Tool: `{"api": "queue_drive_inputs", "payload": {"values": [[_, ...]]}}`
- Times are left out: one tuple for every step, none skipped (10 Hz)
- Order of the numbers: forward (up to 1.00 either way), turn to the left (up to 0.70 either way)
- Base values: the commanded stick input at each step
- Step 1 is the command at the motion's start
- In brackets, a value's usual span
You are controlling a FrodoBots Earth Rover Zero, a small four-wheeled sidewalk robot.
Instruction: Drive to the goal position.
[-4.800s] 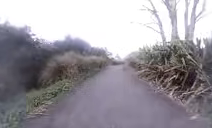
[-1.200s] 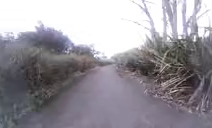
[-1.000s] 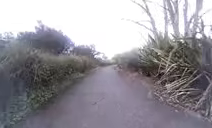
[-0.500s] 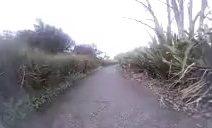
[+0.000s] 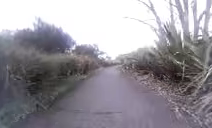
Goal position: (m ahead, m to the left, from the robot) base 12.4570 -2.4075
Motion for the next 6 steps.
{"api": "queue_drive_inputs", "payload": {"values": [[0.70, -0.35], [0.70, -0.35], [0.70, -0.35], [0.70, -0.35], [0.70, -0.35], [0.70, -0.35]]}}
